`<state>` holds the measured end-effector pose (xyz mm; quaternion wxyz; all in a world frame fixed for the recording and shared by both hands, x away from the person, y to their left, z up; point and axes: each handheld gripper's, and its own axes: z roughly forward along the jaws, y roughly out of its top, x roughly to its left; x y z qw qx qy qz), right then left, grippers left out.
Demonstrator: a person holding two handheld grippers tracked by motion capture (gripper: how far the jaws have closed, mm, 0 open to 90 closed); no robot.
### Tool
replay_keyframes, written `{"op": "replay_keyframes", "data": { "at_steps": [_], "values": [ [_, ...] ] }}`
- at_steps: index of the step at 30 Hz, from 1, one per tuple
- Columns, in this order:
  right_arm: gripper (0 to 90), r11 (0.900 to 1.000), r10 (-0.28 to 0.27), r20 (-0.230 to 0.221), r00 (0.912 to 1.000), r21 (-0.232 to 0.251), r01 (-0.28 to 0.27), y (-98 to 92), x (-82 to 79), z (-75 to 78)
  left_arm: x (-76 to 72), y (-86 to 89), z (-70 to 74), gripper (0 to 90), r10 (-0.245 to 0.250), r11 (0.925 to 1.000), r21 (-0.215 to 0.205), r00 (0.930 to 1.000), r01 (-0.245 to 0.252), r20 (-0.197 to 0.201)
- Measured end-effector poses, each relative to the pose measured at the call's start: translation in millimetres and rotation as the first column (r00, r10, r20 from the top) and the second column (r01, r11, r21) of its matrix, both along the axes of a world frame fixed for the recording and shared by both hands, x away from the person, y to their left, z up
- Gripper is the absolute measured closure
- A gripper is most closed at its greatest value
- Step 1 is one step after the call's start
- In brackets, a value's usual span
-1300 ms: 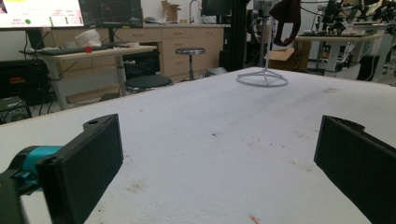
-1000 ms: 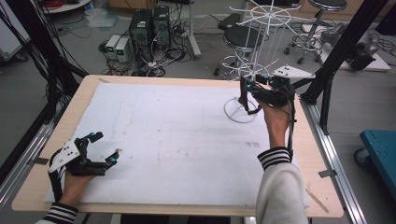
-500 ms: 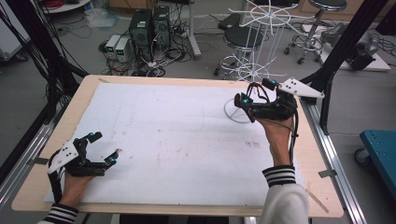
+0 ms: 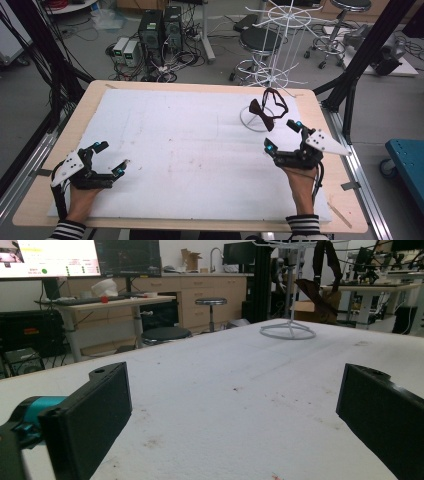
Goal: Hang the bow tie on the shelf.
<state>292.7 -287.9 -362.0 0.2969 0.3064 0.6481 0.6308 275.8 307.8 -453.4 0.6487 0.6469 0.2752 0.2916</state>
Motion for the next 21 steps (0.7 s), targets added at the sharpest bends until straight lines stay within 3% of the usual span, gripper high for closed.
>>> {"op": "replay_keyframes", "data": {
  "at_steps": [8,17,21],
  "values": [
    [0.6,0.998,-0.052,0.019,0.9985,0.044,0.051,-7.9,-21.7,-55.9,-2.1,1.0,-0.9,1.7,0.021,0.9996,-0.02,0.9996,-0.02,0.017],
    [0.6,0.996,-0.076,0.012,0.9971,0.053,0.075,-12.5,-25.5,-81.2,-2.5,0.8,-1.0,1.7,0.022,0.9996,-0.018,0.9995,-0.022,0.022],
    [0.6,0.996,-0.073,-0.013,0.9972,0.057,0.074,-12.9,-23.9,-87.0,-3.0,0.8,-1.0,1.7,0.025,0.9996,-0.014,0.9993,-0.024,0.028]
  ]
}}
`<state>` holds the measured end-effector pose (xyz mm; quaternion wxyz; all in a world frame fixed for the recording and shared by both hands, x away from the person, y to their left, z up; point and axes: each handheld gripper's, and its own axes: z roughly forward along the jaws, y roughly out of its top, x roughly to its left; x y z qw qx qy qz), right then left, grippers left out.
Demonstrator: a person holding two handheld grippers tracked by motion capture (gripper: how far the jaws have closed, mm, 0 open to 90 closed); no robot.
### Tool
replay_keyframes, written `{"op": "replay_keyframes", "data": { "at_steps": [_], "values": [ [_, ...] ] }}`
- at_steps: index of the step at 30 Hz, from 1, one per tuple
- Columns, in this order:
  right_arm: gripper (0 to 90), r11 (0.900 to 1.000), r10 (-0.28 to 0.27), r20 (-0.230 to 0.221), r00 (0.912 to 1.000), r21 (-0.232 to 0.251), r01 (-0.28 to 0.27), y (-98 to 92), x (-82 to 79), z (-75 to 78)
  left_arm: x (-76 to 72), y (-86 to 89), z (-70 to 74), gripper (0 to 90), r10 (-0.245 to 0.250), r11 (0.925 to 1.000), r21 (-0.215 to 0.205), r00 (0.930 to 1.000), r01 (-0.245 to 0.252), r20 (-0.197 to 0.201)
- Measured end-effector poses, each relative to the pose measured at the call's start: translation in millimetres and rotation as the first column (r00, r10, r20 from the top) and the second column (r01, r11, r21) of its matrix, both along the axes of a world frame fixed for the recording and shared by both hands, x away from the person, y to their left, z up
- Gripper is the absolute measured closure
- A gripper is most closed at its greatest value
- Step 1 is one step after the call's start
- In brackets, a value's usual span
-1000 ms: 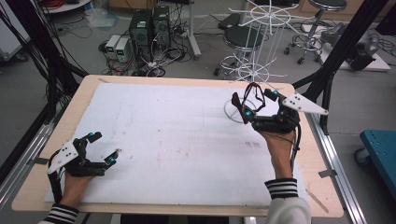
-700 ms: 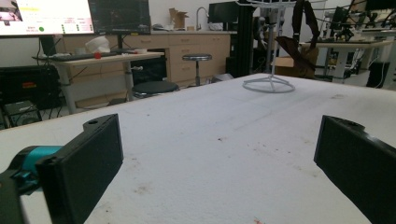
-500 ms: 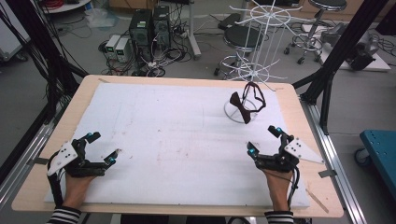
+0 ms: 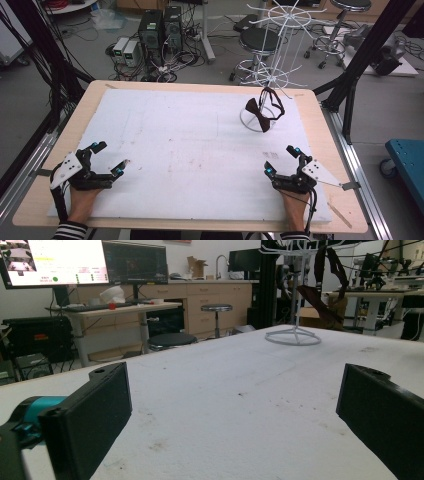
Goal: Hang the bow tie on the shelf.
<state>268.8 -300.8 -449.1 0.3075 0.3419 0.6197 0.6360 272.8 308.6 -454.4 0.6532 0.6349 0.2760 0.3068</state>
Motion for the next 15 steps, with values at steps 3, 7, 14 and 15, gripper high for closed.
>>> {"op": "replay_keyframes", "data": {
  "at_steps": [3,7,14,15],
  "values": [
    [0.6,1.0,-0.001,-0.005,1.0,0.008,0.001,-0.3,0.1,-2.8,-0.1,-0.1,0.0,1.7,0.001,1.0,0.001,1.0,-0.001,0.001],
    [0.6,1.0,-0.005,-0.004,1.0,0.008,0.005,-1.5,0.7,-3.6,-0.2,-0.3,-0.1,1.7,0.002,1.0,0.0,1.0,-0.002,0.002],
    [0.6,1.0,-0.004,-0.001,1.0,-0.03,0.004,2.3,0.0,-3.9,-1.6,-1.1,-0.4,1.7,0.008,1.0,0.003,0.9998,-0.009,0.018],
    [0.6,0.999,-0.006,0.002,1.0,-0.036,0.006,2.5,0.0,-3.8,-2.0,-1.1,-0.4,1.7,0.007,1.0,0.002,0.9998,-0.007,0.017]
  ]
}}
